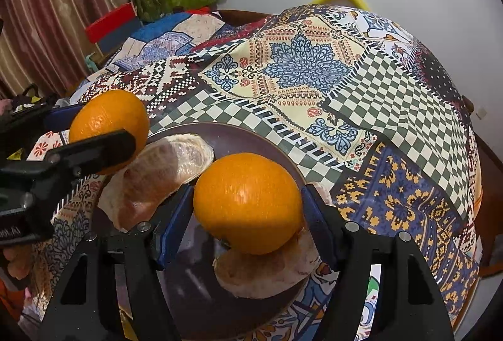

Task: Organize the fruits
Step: 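Set both oranges on the plate between the pomelo segments and release, then withdraw both grippers from the plate toward the remaining fruit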

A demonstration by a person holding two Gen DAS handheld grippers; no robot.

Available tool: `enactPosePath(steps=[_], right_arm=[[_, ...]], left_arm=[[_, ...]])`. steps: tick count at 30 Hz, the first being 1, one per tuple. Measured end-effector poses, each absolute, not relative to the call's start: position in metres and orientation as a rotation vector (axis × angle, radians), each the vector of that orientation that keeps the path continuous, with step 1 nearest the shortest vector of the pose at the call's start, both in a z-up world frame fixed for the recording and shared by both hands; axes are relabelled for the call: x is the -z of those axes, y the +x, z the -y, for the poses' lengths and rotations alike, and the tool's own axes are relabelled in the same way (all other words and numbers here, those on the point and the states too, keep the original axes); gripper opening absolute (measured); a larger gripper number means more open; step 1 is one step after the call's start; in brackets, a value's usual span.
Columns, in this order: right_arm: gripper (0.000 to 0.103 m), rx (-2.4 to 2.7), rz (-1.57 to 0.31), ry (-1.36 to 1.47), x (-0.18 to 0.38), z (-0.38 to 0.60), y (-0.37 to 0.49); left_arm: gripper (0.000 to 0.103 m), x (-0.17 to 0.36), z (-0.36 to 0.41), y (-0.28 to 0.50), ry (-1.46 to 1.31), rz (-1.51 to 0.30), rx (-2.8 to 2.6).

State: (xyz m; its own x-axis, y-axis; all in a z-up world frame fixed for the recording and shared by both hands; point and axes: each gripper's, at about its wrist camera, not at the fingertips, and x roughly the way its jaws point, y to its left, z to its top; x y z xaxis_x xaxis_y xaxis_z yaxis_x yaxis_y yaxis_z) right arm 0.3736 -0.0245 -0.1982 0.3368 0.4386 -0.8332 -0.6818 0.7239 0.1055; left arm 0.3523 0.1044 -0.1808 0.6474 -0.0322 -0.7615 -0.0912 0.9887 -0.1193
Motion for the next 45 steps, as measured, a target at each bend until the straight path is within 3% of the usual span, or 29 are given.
enactPosePath(steps=[29,45], right_arm=[[0.067,-0.616,-0.84,-0.17,0.16,0.105,0.348],[0.067,-0.599,-0.799,-0.162,0.14,0.118,0.318]], left_arm=[[0.064,0.222,-0.054,0.373,-0.094,-1.021,0.054],[0.065,0.18,-0.066,0.345,-0.122,-0.938,0.016]])
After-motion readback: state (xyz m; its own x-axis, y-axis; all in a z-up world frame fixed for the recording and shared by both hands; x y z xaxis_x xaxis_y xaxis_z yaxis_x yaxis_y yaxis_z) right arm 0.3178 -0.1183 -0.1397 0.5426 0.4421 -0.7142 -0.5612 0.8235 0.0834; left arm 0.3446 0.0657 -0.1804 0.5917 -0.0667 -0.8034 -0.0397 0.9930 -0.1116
